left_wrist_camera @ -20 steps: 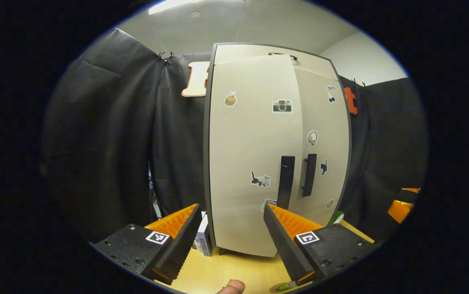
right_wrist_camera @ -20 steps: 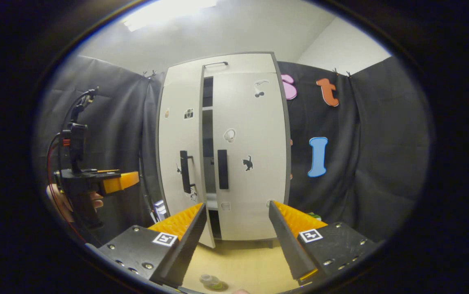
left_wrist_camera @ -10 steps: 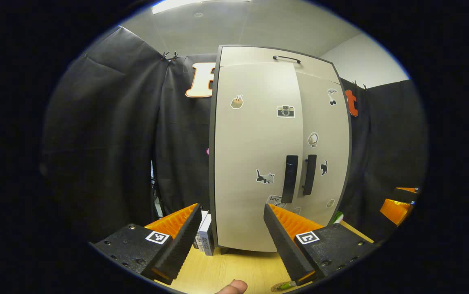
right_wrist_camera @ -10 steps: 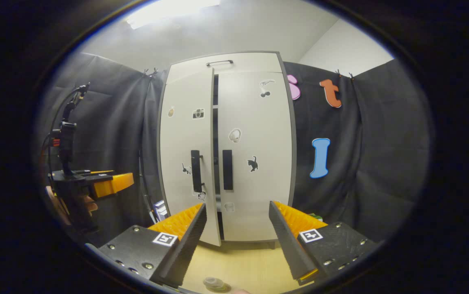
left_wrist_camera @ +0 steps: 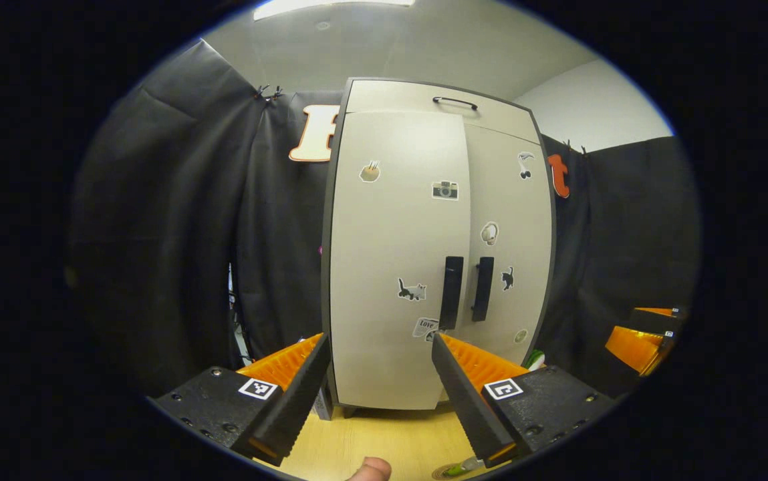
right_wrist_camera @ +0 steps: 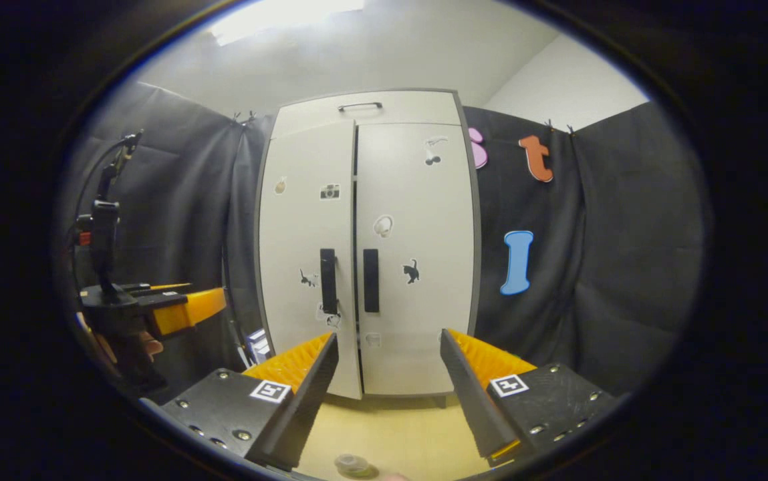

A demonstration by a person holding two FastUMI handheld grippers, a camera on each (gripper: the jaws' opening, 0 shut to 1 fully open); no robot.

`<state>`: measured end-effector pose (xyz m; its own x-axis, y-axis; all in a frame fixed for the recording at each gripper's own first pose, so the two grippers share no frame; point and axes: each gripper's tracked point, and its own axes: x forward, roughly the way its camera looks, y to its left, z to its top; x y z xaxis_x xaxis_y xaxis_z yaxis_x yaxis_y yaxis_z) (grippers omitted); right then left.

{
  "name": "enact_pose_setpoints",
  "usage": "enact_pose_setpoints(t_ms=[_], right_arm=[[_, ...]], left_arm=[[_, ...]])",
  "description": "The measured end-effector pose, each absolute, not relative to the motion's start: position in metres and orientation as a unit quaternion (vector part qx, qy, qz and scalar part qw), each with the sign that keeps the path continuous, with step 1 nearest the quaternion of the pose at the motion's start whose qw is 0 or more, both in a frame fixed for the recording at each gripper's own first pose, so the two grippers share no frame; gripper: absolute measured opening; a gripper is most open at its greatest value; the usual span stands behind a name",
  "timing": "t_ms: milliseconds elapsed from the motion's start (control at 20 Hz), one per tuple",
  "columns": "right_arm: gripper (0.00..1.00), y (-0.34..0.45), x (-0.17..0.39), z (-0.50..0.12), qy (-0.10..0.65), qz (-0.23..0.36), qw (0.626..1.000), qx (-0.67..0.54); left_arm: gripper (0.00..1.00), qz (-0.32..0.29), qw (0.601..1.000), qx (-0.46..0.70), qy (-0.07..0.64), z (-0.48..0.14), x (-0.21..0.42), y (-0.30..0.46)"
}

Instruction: Grasp the bottle in the cabinet with the left hand and place it on the coaster, then close the right door with the right hand and the left door with the left hand.

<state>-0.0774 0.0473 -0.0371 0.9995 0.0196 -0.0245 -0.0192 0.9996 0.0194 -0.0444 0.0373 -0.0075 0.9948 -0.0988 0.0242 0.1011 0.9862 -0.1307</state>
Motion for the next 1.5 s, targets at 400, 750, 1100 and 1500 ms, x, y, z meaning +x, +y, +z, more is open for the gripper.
enact_pose_setpoints(t_ms=[400,750,1100,1500], right_arm=[[0.93,0.024,-0.077,-0.031,-0.005,-0.001,1.000,0.002],[0.93,0.009,-0.068,-0.030,-0.007,0.010,1.000,-0.001],[0.93,0.014,-0.077,-0.029,-0.004,-0.001,1.000,0.004],[0.93,0.022,-0.074,-0.033,0.007,0.001,1.000,0.009]], left_arm=[[0.93,-0.083,0.996,-0.040,-0.012,-0.001,-0.039,-0.003],[0.97,-0.078,0.995,-0.057,-0.015,0.000,-0.040,-0.022],[0.97,-0.088,0.995,-0.044,-0.017,-0.003,-0.046,-0.027],[0.97,-0.088,0.995,-0.043,-0.002,-0.018,-0.053,-0.030]])
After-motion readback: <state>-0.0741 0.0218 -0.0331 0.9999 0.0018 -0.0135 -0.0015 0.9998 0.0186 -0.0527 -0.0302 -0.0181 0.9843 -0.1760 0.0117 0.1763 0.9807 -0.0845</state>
